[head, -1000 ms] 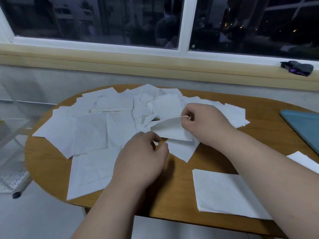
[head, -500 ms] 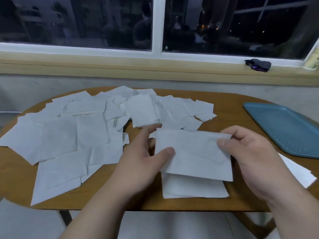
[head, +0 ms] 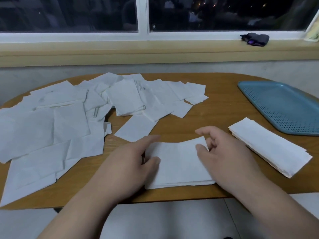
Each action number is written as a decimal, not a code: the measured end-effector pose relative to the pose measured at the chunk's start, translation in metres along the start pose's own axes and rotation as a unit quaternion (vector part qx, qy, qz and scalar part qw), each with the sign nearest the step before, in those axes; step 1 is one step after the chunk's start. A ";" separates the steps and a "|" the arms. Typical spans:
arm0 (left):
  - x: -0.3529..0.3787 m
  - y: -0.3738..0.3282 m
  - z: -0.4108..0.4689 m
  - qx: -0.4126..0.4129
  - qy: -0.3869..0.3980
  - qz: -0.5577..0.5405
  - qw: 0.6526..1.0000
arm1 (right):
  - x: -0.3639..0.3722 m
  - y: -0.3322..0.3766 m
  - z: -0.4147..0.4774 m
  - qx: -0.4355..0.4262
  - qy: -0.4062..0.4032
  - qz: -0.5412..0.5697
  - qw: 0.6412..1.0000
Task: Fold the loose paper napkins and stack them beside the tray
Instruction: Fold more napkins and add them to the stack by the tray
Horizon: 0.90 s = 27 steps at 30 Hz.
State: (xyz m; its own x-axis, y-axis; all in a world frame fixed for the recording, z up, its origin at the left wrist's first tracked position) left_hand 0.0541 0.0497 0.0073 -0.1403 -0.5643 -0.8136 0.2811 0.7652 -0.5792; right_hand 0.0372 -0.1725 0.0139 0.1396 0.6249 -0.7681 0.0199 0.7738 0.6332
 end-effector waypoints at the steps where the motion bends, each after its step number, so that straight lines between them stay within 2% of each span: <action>1: 0.001 0.001 0.001 0.001 0.000 0.009 1.000 | 0.002 -0.001 0.000 -0.004 0.007 -0.021 1.000; 8: 0.007 0.005 0.005 0.019 -0.005 0.082 0.996 | 0.011 0.000 -0.003 -0.035 0.026 -0.188 0.981; 13: -0.001 0.011 0.002 0.012 -0.041 0.063 0.997 | 0.011 0.003 -0.004 -0.063 0.002 -0.172 0.983; 20: -0.028 0.035 0.002 -0.057 -0.070 0.057 0.994 | 0.020 0.042 0.012 -0.110 0.040 -0.098 0.988; 27: -0.038 0.049 0.003 -0.091 -0.082 0.023 0.992 | 0.072 0.105 0.061 -0.184 0.138 -0.209 0.950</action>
State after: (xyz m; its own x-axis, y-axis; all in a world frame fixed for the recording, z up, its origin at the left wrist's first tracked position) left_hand 0.0762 0.1080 0.0101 0.0286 -0.5586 -0.8289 0.1055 0.8263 -0.5532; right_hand 0.1097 -0.0530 0.0310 -0.0707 0.2193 -0.9731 -0.3391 0.9121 0.2302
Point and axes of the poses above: each hand's wrist, its own z-axis towards the middle knuckle, its own x-axis out of the palm, y = z × x, the point moved 3 cm from there along z, towards the middle knuckle, and after that the axes turned 3 degrees about y, right-handed, at the moved point
